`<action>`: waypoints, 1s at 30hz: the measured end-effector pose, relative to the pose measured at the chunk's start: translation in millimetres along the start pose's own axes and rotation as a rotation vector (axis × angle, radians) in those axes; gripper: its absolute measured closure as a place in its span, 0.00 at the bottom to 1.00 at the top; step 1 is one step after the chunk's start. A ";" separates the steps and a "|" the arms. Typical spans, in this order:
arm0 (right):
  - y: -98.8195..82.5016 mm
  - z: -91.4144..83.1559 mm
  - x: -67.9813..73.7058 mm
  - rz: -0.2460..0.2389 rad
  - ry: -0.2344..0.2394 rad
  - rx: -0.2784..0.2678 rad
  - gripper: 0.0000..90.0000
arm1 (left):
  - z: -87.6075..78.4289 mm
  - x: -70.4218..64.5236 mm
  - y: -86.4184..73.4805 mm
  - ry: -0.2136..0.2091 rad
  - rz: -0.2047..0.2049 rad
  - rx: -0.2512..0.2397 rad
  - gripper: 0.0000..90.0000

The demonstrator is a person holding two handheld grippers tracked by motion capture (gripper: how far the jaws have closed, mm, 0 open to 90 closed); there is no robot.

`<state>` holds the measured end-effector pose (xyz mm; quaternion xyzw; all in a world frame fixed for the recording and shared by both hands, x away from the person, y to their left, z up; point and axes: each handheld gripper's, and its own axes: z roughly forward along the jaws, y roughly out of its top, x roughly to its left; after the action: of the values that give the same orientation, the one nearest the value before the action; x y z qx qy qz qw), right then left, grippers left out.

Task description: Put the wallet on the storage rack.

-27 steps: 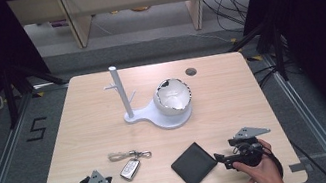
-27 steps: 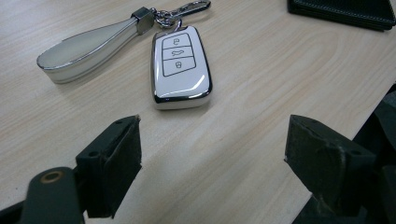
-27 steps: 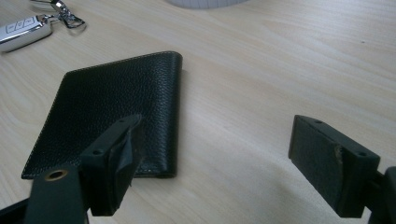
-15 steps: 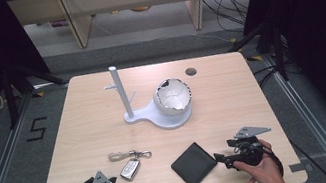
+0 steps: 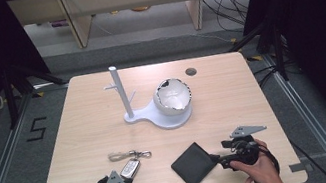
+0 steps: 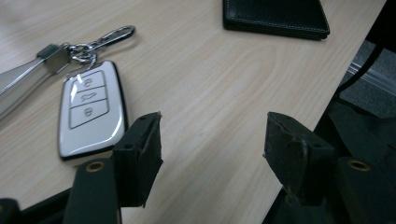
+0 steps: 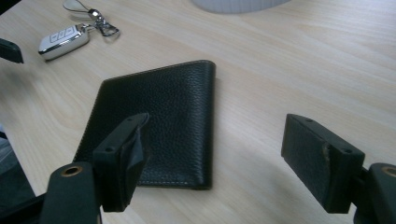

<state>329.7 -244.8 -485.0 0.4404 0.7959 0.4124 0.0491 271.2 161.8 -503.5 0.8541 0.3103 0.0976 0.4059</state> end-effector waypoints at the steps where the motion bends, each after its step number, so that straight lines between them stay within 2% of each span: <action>1: 1.4 1.5 1.6 -0.001 0.005 0.009 0.28 | 3.8 -5.4 2.8 -0.021 0.001 -0.010 0.50; 2: 1.9 2.9 0.3 -0.014 0.022 0.006 0.29 | 6.0 -5.9 4.9 -0.026 0.028 0.003 0.51; 4: 2.8 3.7 1.3 -0.016 0.014 0.010 0.29 | 9.6 -9.3 6.7 -0.034 0.031 -0.007 0.58; 5: 4.4 6.5 2.2 -0.020 0.023 0.012 0.29 | 17.5 -14.9 11.5 -0.052 0.062 -0.007 0.61; 6: 4.4 6.5 2.2 -0.020 0.023 0.012 0.29 | 17.5 -14.9 11.5 -0.052 0.062 -0.007 0.65; 7: 5.5 8.8 2.9 -0.020 0.029 0.012 0.30 | 23.4 -18.3 16.3 -0.075 0.107 0.003 0.67; 8: 5.5 8.8 2.9 -0.020 0.029 0.012 0.30 | 23.4 -18.3 16.3 -0.075 0.107 0.003 0.70; 9: 6.2 10.3 2.8 -0.021 0.032 0.012 0.31 | 30.2 -24.1 18.6 -0.095 0.086 -0.024 0.70; 10: 6.7 12.5 2.5 -0.014 0.043 0.020 0.32 | 33.5 -24.3 22.0 -0.099 0.134 -0.011 0.75; 11: 7.2 14.6 2.3 -0.008 0.039 0.031 0.32 | 38.3 -28.4 24.2 -0.116 0.111 -0.021 0.79; 12: 7.2 14.6 2.3 -0.008 0.039 0.031 0.32 | 42.2 -29.5 27.3 -0.125 0.139 -0.024 0.79; 13: 7.7 17.2 3.8 0.023 0.046 0.048 0.33 | 49.8 -34.0 32.2 -0.148 0.144 -0.037 0.82; 14: 7.7 17.2 3.8 0.023 0.046 0.048 0.33 | 49.8 -34.0 32.2 -0.148 0.144 -0.037 0.84; 15: 8.7 20.8 2.2 0.009 0.055 0.048 0.34 | 55.5 -36.0 36.7 -0.155 0.165 -0.032 0.86; 18: 9.8 21.4 1.9 -0.002 0.049 0.050 0.35 | 64.0 -41.0 40.7 -0.175 0.155 -0.033 0.89; 19: 10.2 22.6 1.5 -0.009 0.057 0.043 0.35 | 68.3 -41.9 42.4 -0.181 0.174 -0.034 0.90; 20: 10.4 24.3 3.3 0.010 0.059 0.050 0.35 | 72.2 -42.2 44.6 -0.178 0.187 -0.025 0.92; 21: 10.7 24.9 1.4 -0.010 0.050 0.048 0.36 | 75.1 -44.1 45.3 -0.182 0.160 -0.034 0.93; 22: 10.8 25.5 0.9 -0.010 0.052 0.050 0.36 | 76.7 -42.3 48.2 -0.192 0.187 -0.025 0.94; 23: 10.6 26.5 3.7 0.034 0.058 0.058 0.36 | 77.5 -42.3 49.2 -0.179 0.194 -0.020 0.95; 24: 10.6 26.5 3.7 0.034 0.058 0.058 0.36 | 77.5 -42.3 49.2 -0.179 0.194 -0.020 0.96; 25: 11.9 28.4 0.3 -0.002 0.061 0.053 0.37 | 80.3 -42.9 50.1 -0.180 0.183 -0.042 0.96; 26: 12.5 28.5 0.8 -0.002 0.042 0.058 0.37 | 81.5 -42.7 52.0 -0.166 0.178 -0.033 0.96; 27: 12.6 29.9 0.5 0.002 0.066 0.056 0.37 | 82.0 -42.1 53.6 -0.165 0.189 -0.030 0.96; 29: 12.9 31.4 0.1 0.002 0.071 0.059 0.38 | 84.0 -43.4 54.3 -0.170 0.174 -0.042 0.96; 30: 13.6 32.3 1.0 0.007 0.067 0.065 0.38 | 84.7 -42.8 55.4 -0.164 0.187 -0.029 0.96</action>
<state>352.4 -220.5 -496.4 0.4303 0.8086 0.4012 0.0067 297.9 55.7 -513.3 0.8784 0.1933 0.0692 0.4315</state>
